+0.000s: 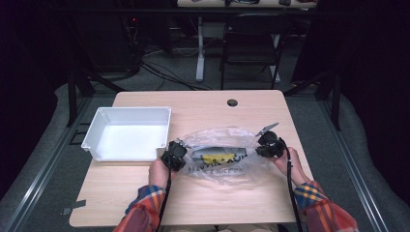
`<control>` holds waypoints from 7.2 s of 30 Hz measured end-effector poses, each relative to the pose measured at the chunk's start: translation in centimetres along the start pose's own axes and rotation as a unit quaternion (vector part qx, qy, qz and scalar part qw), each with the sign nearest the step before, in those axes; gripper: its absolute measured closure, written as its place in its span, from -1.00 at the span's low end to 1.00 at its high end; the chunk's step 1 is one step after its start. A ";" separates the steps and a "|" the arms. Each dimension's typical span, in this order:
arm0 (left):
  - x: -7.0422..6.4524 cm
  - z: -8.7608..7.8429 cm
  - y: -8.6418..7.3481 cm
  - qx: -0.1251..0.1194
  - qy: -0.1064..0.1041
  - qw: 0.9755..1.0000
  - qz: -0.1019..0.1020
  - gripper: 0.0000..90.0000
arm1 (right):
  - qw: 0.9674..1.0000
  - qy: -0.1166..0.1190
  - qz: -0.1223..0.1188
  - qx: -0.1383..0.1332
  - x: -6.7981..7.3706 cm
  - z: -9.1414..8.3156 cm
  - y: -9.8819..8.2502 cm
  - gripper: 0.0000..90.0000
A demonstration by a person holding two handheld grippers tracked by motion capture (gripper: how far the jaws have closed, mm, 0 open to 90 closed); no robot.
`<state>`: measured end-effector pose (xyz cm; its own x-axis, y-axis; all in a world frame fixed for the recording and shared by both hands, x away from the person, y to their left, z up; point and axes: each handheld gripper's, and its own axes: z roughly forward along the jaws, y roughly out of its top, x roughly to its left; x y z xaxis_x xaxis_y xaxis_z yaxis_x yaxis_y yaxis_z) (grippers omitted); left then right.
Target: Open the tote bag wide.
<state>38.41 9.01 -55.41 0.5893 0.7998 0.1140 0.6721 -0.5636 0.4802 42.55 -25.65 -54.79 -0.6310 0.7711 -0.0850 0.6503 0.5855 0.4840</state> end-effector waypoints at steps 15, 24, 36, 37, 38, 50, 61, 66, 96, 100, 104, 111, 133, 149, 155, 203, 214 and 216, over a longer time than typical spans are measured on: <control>1.5 -5.3 -2.1 -0.036 -0.030 0.998 -0.037 -0.29 | 0.994 0.074 0.010 -0.075 1.4 -3.3 0.5 0.45; 1.2 -7.9 -3.7 -0.041 -0.061 0.997 -0.037 -0.47 | 0.994 0.075 0.019 -0.072 1.3 -3.0 0.4 0.46; -1.2 -12.8 -0.7 -0.137 -0.045 0.989 -0.017 -0.55 | 0.995 0.070 0.022 -0.072 1.3 -2.8 0.5 0.46; -1.6 -13.7 0.3 -0.152 -0.025 0.988 -0.004 -0.56 | 0.995 0.069 0.019 -0.068 1.2 -2.7 0.5 0.47; -1.6 -13.7 0.3 -0.152 -0.025 0.988 -0.004 -0.56 | 0.995 0.069 0.019 -0.068 1.2 -2.7 0.5 0.47; -0.3 -6.7 2.6 -0.113 -0.009 0.994 -0.002 0.32 | 0.996 0.061 0.018 -0.058 1.5 -2.0 0.6 0.54; -0.2 -1.6 2.9 -0.043 0.045 0.998 0.026 0.90 | 0.998 0.042 0.009 -0.050 1.6 -0.4 0.8 0.85; -0.2 -0.1 3.1 -0.017 0.063 0.997 0.032 0.91 | 0.999 0.029 0.012 -0.039 1.5 0.5 1.0 0.85; -0.2 -0.5 0.5 0.033 0.014 0.998 0.042 0.84 | 0.999 0.024 -0.004 -0.042 -0.6 -2.5 -0.8 0.53; 0.0 -0.4 0.4 0.032 0.004 0.999 0.038 0.84 | 0.994 0.059 -0.025 -0.092 0.6 -5.0 -0.2 0.33; 0.0 -0.4 0.4 0.032 -0.006 0.999 0.035 0.84 | 0.991 0.081 -0.075 -0.073 3.4 -4.8 0.5 0.15; 0.1 -0.3 0.3 0.035 -0.016 0.999 0.032 0.84 | 0.991 0.091 -0.091 -0.026 4.0 -2.9 0.2 0.64; 0.5 -0.1 0.2 0.047 -0.008 0.999 0.027 0.90 | 0.991 0.093 -0.082 0.049 2.8 -2.7 -4.1 1.00; 0.3 -4.7 1.2 -0.020 0.007 1.000 0.008 0.00 | 0.991 0.111 -0.068 -0.022 2.6 -5.5 -2.8 0.46; 0.0 -6.9 1.3 -0.048 0.007 0.999 0.012 -0.16 | 0.991 0.114 -0.062 -0.042 2.3 -6.7 -2.2 0.21; -4.4 -4.1 -1.7 -0.024 -0.088 0.986 0.137 0.50 | 0.999 0.047 0.004 -0.019 1.2 0.8 1.5 0.74; -4.4 -3.4 -1.3 -0.039 -0.041 0.991 0.125 0.11 | 0.998 0.052 -0.001 -0.030 1.4 -0.5 1.4 0.54; -4.7 -2.9 -1.4 -0.037 -0.035 0.990 0.135 0.30 | 0.998 0.052 0.002 -0.028 1.4 -0.2 1.4 0.55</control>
<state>33.45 6.65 -54.07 0.7743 0.6042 0.1882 0.4523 -0.7364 0.5031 42.48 -23.78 -54.03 -0.6714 0.7411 0.0070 0.6299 0.5657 0.5321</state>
